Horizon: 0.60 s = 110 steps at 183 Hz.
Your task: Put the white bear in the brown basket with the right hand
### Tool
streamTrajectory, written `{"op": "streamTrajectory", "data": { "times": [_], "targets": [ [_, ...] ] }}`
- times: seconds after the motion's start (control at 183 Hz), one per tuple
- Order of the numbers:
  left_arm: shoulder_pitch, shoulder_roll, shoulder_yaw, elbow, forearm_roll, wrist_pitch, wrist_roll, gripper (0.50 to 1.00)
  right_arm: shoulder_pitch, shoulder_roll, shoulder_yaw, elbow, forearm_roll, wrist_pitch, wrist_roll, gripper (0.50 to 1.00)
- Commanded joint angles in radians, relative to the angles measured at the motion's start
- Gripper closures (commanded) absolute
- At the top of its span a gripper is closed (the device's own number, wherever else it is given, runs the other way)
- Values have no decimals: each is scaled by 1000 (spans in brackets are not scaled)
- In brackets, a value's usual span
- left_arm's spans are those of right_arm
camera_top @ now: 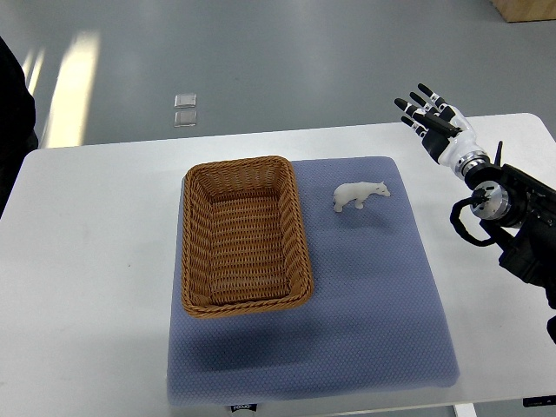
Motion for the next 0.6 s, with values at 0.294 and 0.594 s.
{"op": "streamTrajectory", "data": {
  "times": [0.294,0.594],
  "targets": [
    [0,0,0,0,0,0,0,500,-1,0,-2,0,-2,0,0,568],
    [0,0,-1,1,0,0,0,500,-1,0,-5,0,-6,9,2,568]
  ]
}}
